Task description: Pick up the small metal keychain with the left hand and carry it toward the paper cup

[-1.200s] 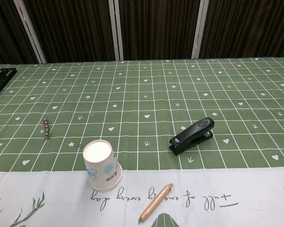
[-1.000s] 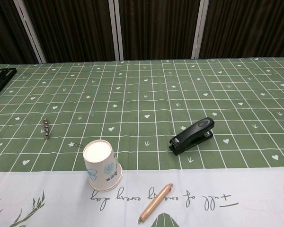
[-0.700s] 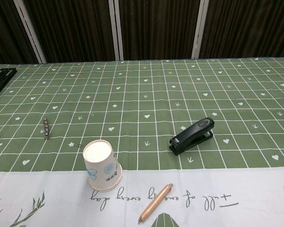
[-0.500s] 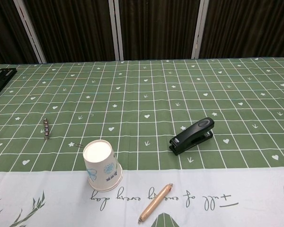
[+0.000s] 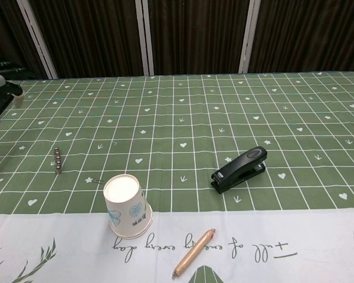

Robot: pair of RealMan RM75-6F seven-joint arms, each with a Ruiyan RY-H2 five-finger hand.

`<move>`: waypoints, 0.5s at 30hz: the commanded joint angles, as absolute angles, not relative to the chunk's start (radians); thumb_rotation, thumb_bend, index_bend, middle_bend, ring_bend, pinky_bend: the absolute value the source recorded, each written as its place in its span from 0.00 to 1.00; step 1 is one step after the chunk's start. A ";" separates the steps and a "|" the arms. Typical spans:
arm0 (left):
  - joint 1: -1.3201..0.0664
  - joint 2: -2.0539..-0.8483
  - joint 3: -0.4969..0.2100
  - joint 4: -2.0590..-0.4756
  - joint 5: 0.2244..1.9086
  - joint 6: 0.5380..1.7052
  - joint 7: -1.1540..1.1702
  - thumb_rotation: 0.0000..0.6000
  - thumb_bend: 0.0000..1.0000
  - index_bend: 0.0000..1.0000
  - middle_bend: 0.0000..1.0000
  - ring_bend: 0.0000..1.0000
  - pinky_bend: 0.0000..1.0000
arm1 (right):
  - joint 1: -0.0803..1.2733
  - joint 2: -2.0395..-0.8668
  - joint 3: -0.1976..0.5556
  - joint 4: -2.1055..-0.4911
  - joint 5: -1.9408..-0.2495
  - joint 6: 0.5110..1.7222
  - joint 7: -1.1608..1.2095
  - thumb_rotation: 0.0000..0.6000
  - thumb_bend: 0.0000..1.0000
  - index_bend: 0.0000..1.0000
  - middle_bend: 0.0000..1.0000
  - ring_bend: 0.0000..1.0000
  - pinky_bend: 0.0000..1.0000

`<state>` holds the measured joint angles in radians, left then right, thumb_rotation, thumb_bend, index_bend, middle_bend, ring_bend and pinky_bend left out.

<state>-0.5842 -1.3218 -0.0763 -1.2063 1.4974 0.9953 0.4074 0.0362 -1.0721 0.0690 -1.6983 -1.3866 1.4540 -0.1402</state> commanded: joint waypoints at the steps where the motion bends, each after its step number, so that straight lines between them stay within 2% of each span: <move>1: -0.644 -1.419 -0.066 -1.088 1.524 0.938 0.373 1.00 0.29 0.39 0.00 0.00 0.00 | 0.033 -1.070 0.072 -1.700 -1.377 1.454 -0.135 1.00 0.05 0.12 0.00 0.00 0.02; 9: -0.704 -1.541 -0.040 -0.943 1.540 0.872 0.351 1.00 0.28 0.41 0.00 0.00 0.00 | 0.025 -1.063 0.077 -1.697 -1.361 1.458 -0.117 1.00 0.05 0.12 0.00 0.00 0.02; 15: -0.721 -1.586 -0.019 -0.877 1.555 0.859 0.331 1.00 0.28 0.41 0.00 0.00 0.00 | 0.022 -1.060 0.078 -1.699 -1.352 1.457 -0.109 1.00 0.05 0.12 0.00 0.00 0.02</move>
<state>-0.7146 -1.5738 -0.0255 -0.8920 1.5504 0.8636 0.3395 0.0222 -1.0602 0.0784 -1.6987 -1.3525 1.4571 -0.1090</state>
